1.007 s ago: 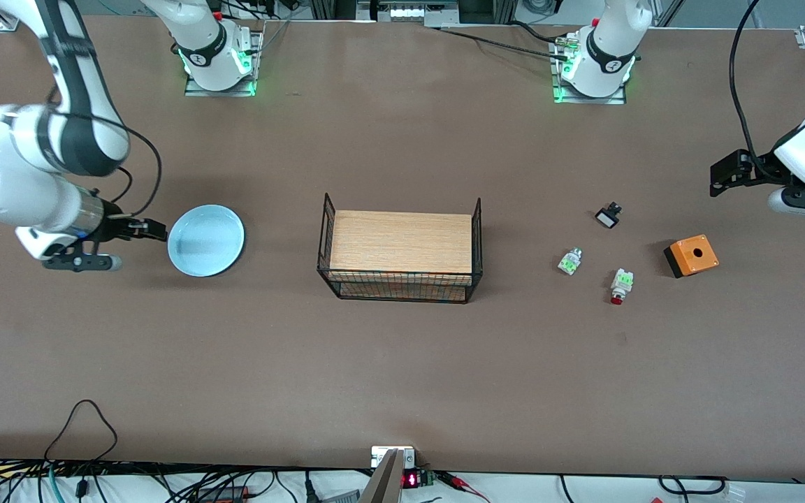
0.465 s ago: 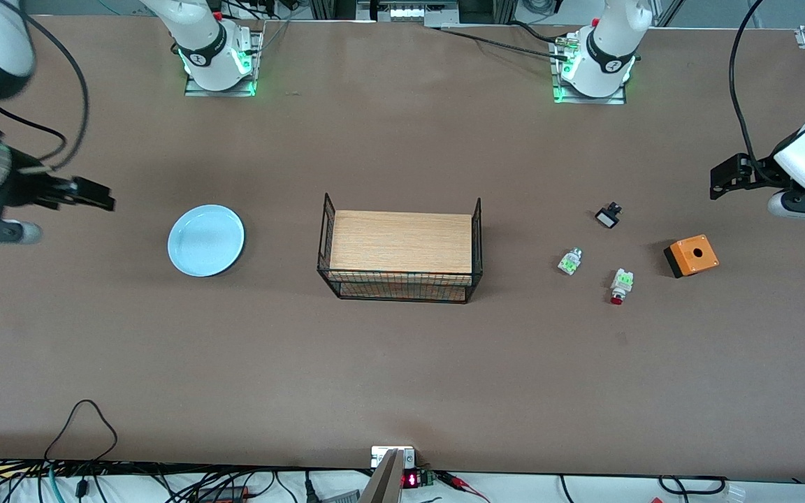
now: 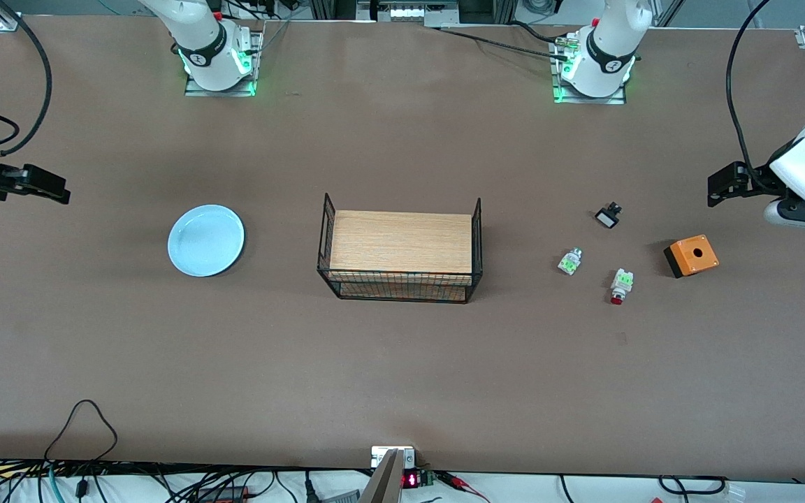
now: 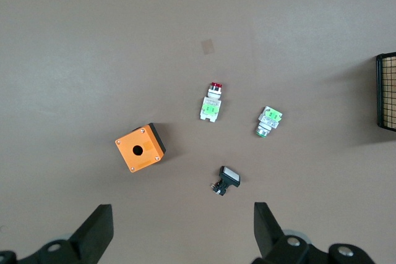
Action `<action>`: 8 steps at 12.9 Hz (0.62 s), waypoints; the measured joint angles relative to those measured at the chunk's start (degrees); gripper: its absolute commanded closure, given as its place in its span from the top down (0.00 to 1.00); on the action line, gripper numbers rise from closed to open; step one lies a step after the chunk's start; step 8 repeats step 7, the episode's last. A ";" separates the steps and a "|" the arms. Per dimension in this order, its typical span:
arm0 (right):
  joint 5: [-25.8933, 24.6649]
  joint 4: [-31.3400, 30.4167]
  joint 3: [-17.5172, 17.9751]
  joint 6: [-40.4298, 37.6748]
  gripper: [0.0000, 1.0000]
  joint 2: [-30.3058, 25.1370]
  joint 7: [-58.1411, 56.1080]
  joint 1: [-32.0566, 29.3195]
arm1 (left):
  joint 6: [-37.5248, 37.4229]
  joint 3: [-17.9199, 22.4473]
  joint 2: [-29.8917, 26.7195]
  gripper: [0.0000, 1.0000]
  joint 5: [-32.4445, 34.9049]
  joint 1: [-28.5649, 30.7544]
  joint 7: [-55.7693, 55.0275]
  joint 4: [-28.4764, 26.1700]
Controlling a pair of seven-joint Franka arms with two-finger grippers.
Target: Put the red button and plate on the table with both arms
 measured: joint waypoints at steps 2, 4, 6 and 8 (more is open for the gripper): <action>0.29 -0.50 -0.10 -0.07 1.00 -0.58 0.00 0.49 | 0.00 -0.01 0.00 1.00 0.00 -0.01 0.00 0.00; 0.42 -3.17 -0.24 0.47 1.00 -2.69 0.00 0.68 | 0.02 -0.02 0.00 1.00 0.00 -0.01 0.00 0.00; 0.42 -5.93 -0.36 0.65 1.00 -4.97 0.00 0.69 | 0.03 -0.03 0.00 1.00 0.00 -0.01 0.00 0.00; 0.42 -6.64 -0.44 0.65 1.00 -5.69 0.00 0.69 | 0.04 -0.05 0.00 1.00 0.00 -0.01 0.00 0.01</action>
